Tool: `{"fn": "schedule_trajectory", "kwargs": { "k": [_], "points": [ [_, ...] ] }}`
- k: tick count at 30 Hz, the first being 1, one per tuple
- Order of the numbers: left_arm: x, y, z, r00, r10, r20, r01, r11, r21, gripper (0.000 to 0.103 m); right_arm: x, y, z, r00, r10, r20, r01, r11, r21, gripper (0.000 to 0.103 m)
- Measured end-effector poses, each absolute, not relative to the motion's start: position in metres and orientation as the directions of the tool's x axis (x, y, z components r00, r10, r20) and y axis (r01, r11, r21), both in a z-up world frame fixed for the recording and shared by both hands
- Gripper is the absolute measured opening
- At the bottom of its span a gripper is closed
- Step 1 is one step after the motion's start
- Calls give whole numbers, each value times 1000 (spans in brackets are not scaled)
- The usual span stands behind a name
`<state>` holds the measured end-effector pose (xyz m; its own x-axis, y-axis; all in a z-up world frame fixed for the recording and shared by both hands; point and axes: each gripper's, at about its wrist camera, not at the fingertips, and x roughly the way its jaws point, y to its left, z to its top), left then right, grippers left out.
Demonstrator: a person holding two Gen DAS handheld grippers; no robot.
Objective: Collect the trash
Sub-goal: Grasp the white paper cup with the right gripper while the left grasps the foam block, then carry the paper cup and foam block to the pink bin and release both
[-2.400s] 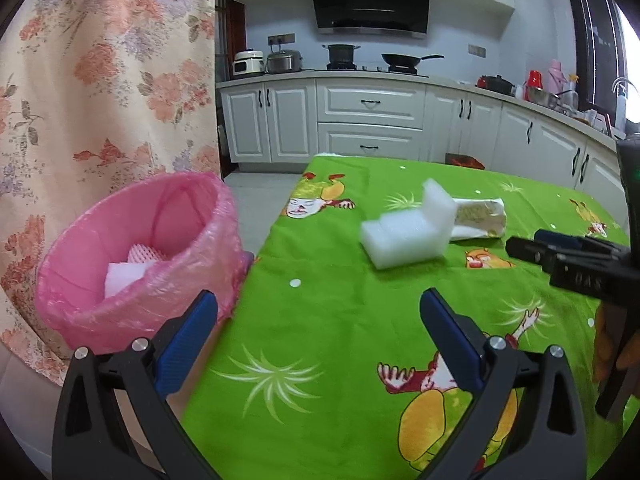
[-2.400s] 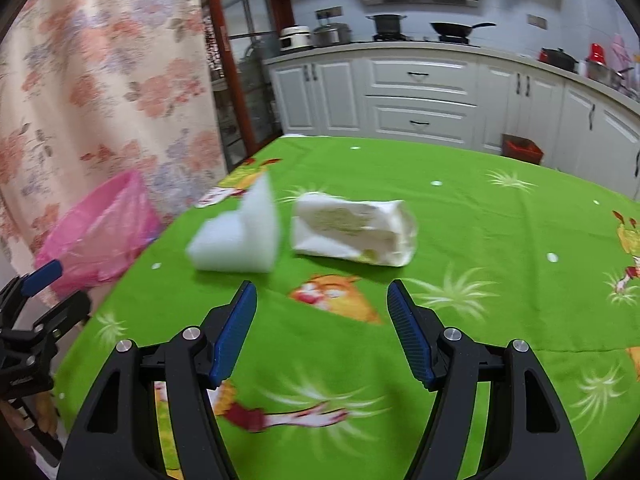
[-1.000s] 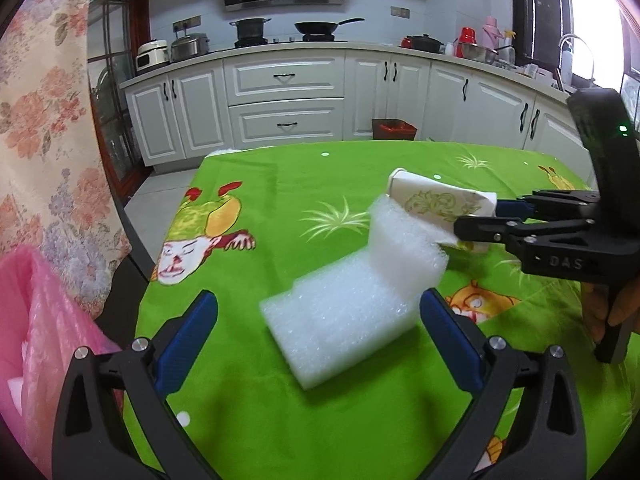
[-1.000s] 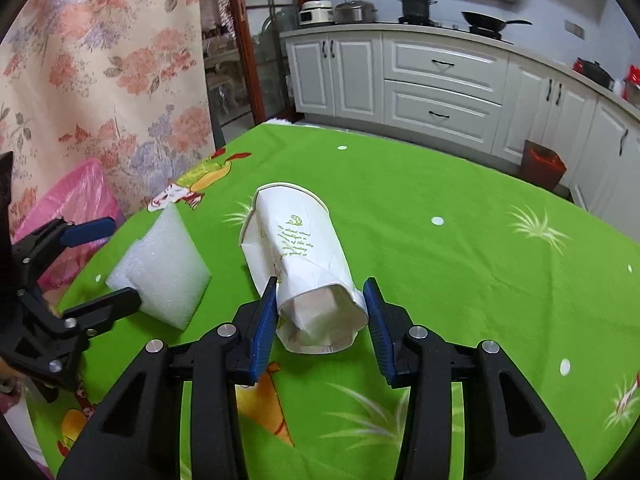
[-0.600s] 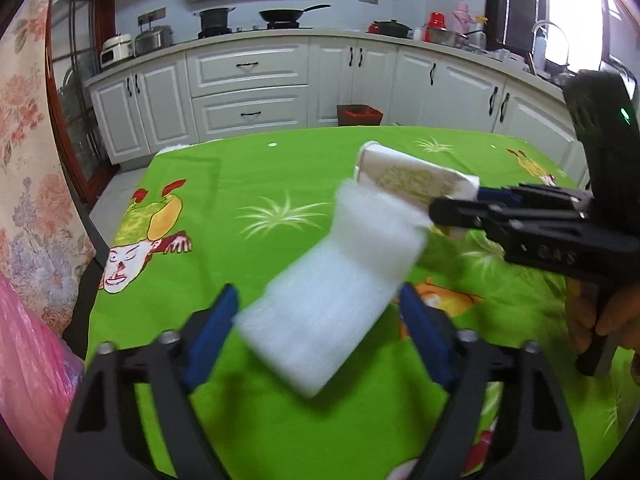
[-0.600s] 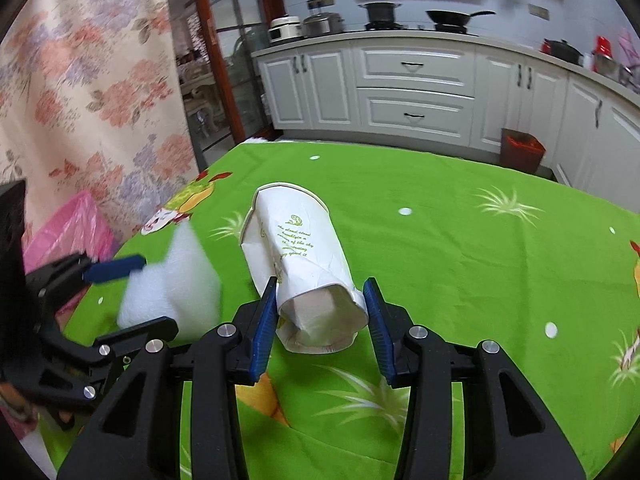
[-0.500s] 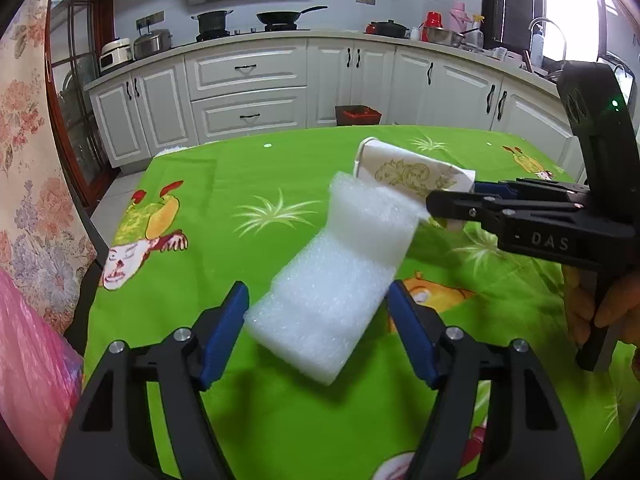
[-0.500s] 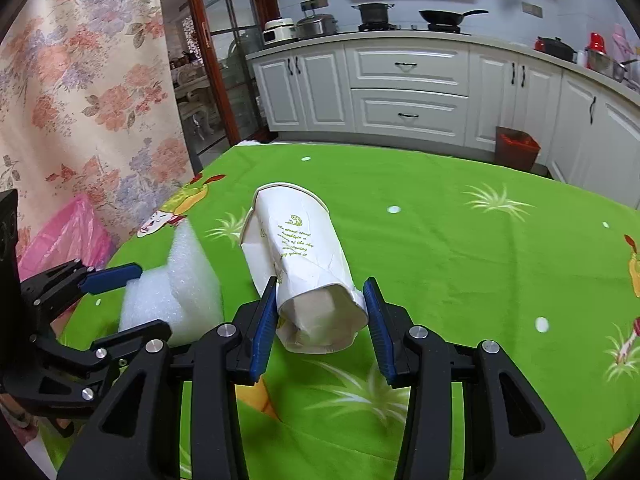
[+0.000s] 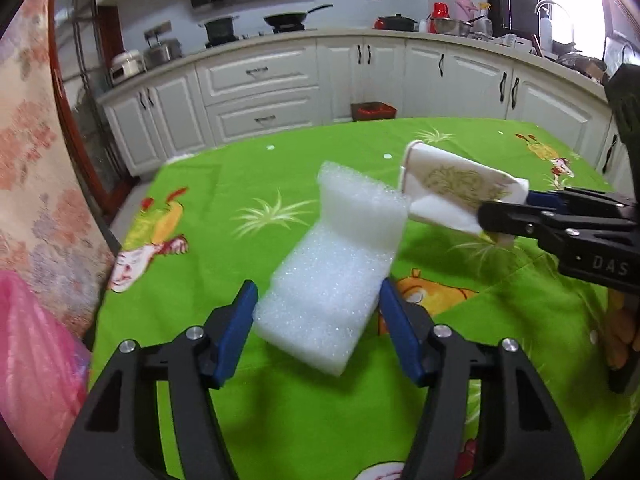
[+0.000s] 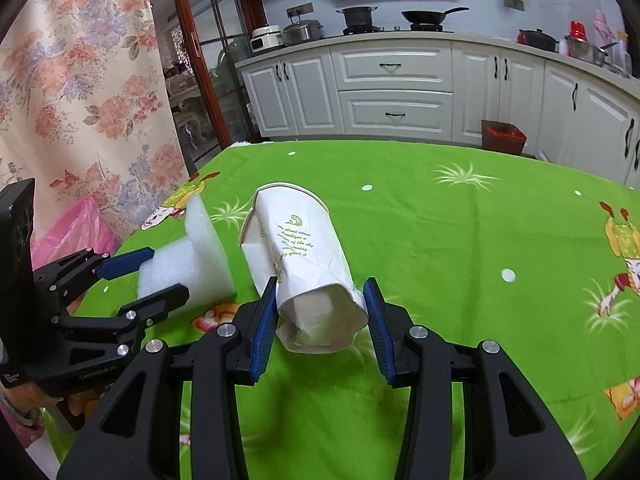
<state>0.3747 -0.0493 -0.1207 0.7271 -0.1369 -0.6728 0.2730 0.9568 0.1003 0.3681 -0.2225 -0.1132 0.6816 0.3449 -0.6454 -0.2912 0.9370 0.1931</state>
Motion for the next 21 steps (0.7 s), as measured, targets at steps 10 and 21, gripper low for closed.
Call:
{"fn": "schedule_trajectory", "kwargs": {
  "k": [10, 21],
  "points": [
    [325, -52, -106, 803, -50, -594, 139, 985, 105, 59, 329, -225, -110, 705, 342, -621, -285, 939, 192, 41],
    [267, -48, -94, 841, -12, -541, 59, 996, 70, 59, 285, -214, -98, 726, 349, -593, -303, 936, 179, 41]
  ]
}}
